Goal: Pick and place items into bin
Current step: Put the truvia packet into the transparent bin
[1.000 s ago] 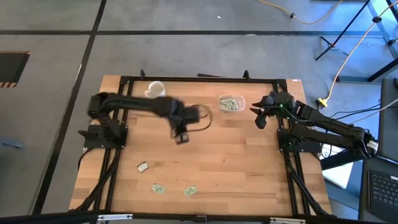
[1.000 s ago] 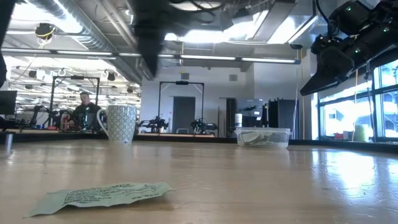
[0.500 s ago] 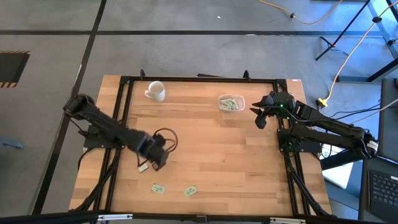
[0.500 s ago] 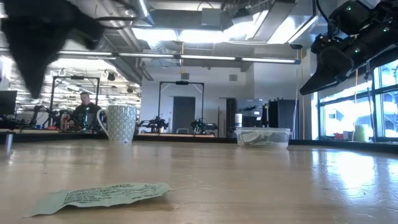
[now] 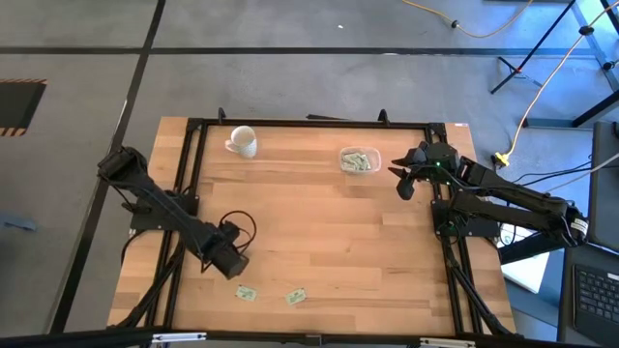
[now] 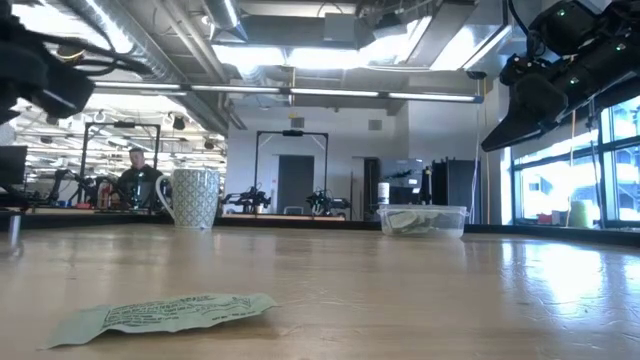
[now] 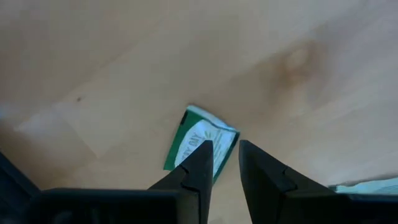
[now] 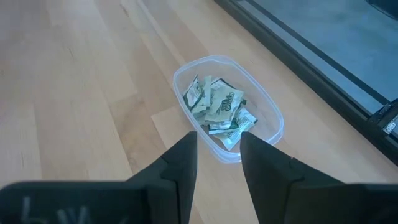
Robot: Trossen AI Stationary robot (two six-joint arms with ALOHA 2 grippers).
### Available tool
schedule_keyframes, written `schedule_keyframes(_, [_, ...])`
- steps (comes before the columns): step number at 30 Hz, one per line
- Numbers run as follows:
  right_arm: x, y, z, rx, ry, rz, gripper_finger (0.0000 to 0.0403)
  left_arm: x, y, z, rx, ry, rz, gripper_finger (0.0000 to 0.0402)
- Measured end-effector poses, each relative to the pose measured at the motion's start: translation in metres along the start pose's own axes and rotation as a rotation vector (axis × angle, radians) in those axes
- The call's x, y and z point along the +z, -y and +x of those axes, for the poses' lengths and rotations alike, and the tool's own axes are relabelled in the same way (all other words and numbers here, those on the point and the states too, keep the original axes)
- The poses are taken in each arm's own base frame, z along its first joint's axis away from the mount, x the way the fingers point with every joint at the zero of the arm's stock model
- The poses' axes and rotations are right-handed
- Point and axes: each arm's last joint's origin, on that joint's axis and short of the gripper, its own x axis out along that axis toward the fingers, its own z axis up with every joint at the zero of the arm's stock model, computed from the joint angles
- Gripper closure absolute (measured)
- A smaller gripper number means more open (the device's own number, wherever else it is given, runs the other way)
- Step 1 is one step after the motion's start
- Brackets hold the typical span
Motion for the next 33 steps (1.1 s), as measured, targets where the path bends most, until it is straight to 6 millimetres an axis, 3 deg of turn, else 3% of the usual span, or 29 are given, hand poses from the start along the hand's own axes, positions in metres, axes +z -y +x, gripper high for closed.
schedule_keyframes(20, [0.000, 0.000, 0.000, 0.000, 0.005, 0.000, 0.0276, -0.005, -0.005, 0.033, 0.071, -0.074, 0.011, 0.0351])
schedule_keyframes(33, [0.001, 0.000, 0.000, 0.000, 0.006, 0.000, 0.0276, -0.005, -0.005, 0.034, 0.080, -0.075, 0.024, 0.0395])
